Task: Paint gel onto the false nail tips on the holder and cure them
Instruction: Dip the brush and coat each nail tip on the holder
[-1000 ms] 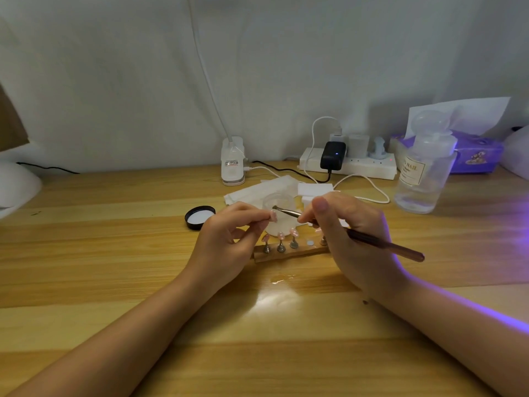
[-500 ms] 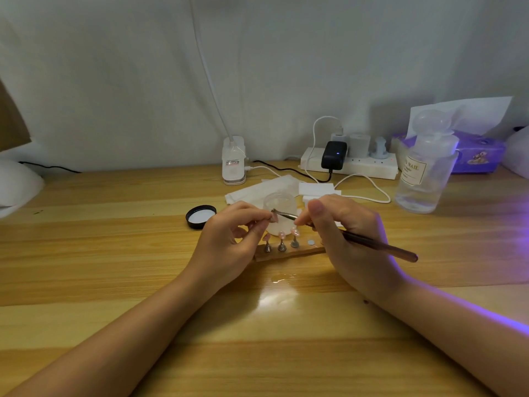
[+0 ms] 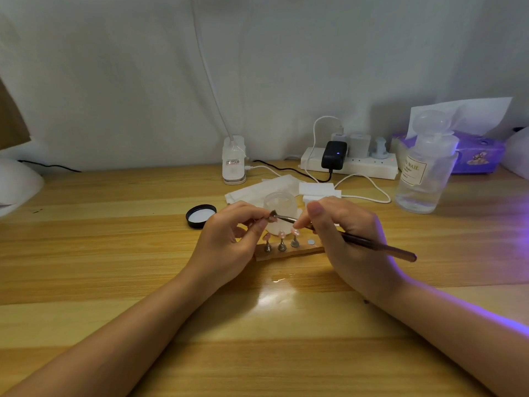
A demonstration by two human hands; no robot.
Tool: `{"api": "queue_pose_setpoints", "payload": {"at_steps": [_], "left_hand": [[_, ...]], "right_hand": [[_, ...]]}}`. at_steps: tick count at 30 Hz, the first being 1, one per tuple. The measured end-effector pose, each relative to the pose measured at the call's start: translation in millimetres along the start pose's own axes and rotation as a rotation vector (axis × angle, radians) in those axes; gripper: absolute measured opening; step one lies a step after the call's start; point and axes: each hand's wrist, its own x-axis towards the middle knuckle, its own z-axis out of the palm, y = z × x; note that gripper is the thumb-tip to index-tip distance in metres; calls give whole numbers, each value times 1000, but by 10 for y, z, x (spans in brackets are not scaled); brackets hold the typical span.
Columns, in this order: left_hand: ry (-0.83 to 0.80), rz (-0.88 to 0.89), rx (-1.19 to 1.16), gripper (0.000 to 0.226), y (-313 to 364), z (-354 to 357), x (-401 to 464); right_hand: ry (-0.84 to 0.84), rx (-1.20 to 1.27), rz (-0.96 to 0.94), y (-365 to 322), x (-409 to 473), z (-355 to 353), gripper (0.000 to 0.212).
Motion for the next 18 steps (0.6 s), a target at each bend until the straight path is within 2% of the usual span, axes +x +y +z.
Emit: {"api": "queue_pose_setpoints", "payload": {"at_steps": [7, 13, 18], "left_hand": [[23, 18, 6, 36, 19, -8, -1], [71, 13, -63, 25, 2, -23, 5], [97, -26, -140, 16, -25, -28, 2]], "right_hand": [[25, 64, 57, -6, -50, -52, 54], [88, 240, 132, -36, -54, -54, 42], [26, 102, 138, -49, -35, -69, 18]]}}
